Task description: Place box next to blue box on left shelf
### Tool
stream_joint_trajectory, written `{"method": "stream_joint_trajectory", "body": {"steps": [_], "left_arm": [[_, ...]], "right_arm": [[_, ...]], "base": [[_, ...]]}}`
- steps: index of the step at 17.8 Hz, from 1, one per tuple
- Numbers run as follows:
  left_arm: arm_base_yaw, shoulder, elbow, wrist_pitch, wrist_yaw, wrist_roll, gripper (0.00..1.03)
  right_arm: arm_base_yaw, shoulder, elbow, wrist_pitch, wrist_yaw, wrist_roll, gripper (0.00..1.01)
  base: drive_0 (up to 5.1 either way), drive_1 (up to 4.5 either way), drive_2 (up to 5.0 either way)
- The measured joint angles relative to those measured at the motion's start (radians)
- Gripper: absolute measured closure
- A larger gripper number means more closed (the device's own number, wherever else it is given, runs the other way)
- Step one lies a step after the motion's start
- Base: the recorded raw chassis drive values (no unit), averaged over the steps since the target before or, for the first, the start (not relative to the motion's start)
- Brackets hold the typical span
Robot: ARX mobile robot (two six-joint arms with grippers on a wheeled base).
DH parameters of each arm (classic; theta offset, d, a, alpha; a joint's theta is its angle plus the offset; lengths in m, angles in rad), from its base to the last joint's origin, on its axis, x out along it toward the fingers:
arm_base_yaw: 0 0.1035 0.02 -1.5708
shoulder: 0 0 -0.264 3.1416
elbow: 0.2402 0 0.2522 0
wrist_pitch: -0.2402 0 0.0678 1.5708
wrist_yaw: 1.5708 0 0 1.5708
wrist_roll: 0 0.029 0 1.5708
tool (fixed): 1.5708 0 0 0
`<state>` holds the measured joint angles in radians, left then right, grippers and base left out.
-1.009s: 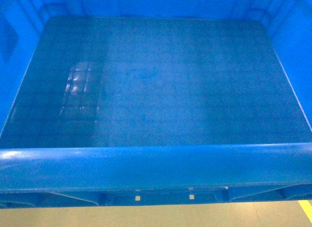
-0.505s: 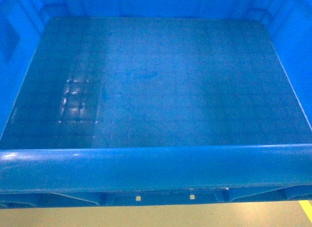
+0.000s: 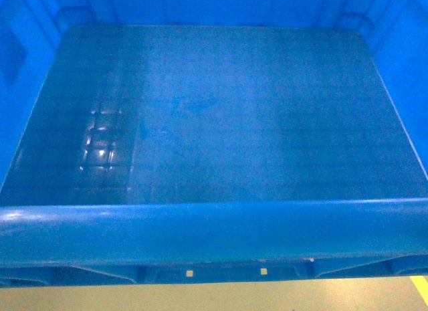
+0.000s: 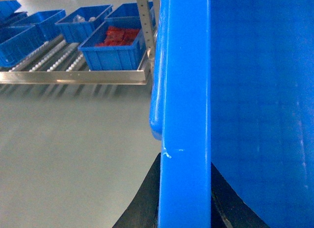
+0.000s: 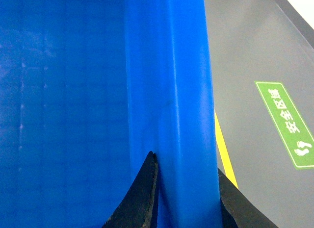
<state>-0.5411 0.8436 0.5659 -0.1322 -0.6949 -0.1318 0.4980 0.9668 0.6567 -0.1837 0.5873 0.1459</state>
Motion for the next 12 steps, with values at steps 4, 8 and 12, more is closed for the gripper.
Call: {"method": "stream_joint_trajectory", "body": {"steps": [4, 8, 12], "left_arm": [[0.0, 0.0, 0.0, 0.001, -0.001, 0.0, 0.92], [0.0, 0.001, 0.0, 0.002, -0.001, 0.0, 0.92], [0.0, 0.0, 0.0, 0.0, 0.0, 0.0, 0.92]], "right_arm": [[0.0, 0.002, 0.0, 0.002, 0.0, 0.001, 0.84], [0.0, 0.001, 0.0, 0.001, 0.0, 0.001, 0.84], [0.0, 0.0, 0.0, -0.002, 0.001, 0.001, 0.84]], "base": [[-0.2, 4.0, -4.4], [-0.2, 4.0, -4.4], [-0.1, 4.07, -4.3]]}}
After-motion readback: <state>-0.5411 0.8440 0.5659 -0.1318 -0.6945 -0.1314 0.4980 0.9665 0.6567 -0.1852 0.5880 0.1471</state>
